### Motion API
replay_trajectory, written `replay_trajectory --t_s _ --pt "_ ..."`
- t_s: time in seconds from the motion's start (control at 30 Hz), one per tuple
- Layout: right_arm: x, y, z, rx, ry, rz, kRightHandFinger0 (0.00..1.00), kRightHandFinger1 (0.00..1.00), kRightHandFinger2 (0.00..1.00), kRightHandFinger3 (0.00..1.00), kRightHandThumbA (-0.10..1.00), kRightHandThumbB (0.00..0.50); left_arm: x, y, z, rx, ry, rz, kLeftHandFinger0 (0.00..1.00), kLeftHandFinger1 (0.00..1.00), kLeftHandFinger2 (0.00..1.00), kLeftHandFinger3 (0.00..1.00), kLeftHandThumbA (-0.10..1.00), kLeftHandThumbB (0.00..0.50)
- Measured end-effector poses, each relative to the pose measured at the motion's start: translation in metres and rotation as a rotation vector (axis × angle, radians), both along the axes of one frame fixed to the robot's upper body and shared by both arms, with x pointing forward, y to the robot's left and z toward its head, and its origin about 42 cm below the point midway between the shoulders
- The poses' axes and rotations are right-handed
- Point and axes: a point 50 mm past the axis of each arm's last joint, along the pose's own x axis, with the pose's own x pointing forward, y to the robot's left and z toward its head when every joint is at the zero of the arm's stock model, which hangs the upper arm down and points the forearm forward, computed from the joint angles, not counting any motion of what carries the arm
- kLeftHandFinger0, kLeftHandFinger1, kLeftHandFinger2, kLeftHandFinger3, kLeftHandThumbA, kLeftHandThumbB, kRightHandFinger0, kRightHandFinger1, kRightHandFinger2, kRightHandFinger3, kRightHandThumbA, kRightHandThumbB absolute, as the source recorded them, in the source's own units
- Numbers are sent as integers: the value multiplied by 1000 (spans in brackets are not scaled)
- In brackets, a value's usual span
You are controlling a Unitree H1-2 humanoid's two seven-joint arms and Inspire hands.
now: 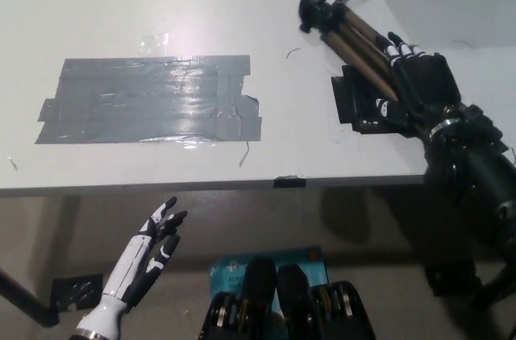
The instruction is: A person hands a tripod to the robot which it grabs with its right hand and places in the middle of the table in front of it
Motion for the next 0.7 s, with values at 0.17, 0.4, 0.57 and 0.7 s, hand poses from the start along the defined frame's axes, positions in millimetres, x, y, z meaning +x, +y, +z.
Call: replay_trajectory --t_s 0.17,0.4,0.57,0.7 --pt "0 -3 10 37 56 11 1000 1000 1000 1000 825 500 0 -1 -1 0 3 -1 945 894 862 1000 945 230" --pt "-5 0 30 119 121 70 1000 1000 1000 1000 944 500 0 -2 -2 0 8 -4 918 892 860 1000 933 228" --pt "-14 6 53 199 138 141 1000 1000 1000 1000 999 500 -1 -2 -3 -1 13 -6 904 890 868 1000 935 235" --pt "-25 10 85 267 118 216 1000 1000 1000 1000 997 500 -1 -2 -3 -2 15 -5 904 887 876 1000 932 223"
